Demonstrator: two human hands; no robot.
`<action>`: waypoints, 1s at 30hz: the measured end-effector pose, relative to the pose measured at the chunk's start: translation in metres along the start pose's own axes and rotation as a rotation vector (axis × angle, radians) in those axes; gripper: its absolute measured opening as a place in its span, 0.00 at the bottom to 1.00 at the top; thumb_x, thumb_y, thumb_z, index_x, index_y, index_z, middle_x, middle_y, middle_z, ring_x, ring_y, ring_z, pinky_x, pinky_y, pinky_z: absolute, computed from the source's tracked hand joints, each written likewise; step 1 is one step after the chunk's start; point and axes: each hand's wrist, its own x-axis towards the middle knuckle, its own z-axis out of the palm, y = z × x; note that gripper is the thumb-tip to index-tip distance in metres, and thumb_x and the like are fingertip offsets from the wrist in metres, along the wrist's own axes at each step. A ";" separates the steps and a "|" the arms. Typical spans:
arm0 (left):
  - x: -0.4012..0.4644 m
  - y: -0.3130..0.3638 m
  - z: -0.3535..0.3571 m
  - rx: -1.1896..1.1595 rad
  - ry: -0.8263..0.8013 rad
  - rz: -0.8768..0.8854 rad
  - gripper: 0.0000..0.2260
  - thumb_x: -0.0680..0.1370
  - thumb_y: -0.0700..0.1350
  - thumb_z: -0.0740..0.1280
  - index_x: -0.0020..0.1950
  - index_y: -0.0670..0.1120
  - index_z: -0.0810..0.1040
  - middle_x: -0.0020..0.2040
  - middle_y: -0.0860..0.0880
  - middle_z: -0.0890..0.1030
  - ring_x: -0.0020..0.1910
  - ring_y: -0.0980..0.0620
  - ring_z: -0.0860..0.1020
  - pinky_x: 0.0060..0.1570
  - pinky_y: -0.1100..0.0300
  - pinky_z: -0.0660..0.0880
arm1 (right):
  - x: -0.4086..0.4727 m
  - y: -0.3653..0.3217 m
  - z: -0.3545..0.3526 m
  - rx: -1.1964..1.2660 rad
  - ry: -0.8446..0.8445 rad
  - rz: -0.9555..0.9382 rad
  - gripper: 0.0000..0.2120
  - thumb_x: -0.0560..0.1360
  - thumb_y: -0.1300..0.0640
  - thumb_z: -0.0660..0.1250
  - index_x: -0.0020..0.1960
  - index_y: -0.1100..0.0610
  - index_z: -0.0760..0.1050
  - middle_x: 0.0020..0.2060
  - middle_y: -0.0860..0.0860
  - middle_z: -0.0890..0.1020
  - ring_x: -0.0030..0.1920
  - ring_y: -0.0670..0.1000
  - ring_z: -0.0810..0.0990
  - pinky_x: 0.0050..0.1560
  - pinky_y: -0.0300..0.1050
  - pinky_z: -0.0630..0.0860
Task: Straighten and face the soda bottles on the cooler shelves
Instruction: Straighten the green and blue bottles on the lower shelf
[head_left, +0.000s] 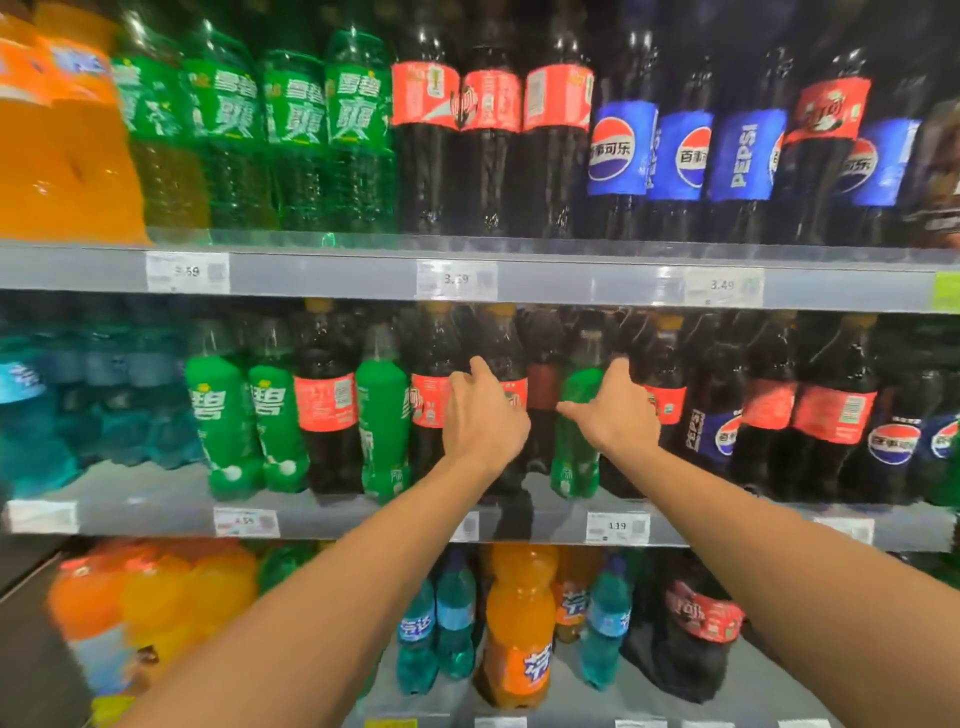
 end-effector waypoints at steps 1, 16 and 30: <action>0.002 -0.003 -0.002 -0.018 -0.024 -0.014 0.31 0.74 0.43 0.69 0.75 0.44 0.61 0.66 0.41 0.70 0.65 0.40 0.72 0.58 0.48 0.73 | -0.004 0.000 -0.005 0.028 0.008 -0.011 0.35 0.70 0.47 0.77 0.67 0.57 0.62 0.55 0.58 0.82 0.55 0.63 0.82 0.50 0.56 0.79; -0.016 0.000 -0.061 -0.069 -0.200 -0.092 0.40 0.69 0.46 0.72 0.76 0.41 0.56 0.76 0.41 0.60 0.73 0.39 0.64 0.69 0.42 0.65 | -0.046 -0.027 -0.085 0.136 -0.092 -0.297 0.34 0.64 0.55 0.81 0.64 0.50 0.68 0.49 0.52 0.83 0.44 0.55 0.82 0.50 0.53 0.80; -0.009 0.014 -0.160 -0.082 -0.075 -0.097 0.39 0.74 0.42 0.65 0.80 0.45 0.46 0.78 0.44 0.54 0.76 0.39 0.57 0.71 0.40 0.61 | -0.057 -0.066 -0.104 0.282 -0.191 -0.409 0.37 0.59 0.55 0.85 0.64 0.48 0.72 0.52 0.48 0.84 0.47 0.49 0.85 0.49 0.52 0.83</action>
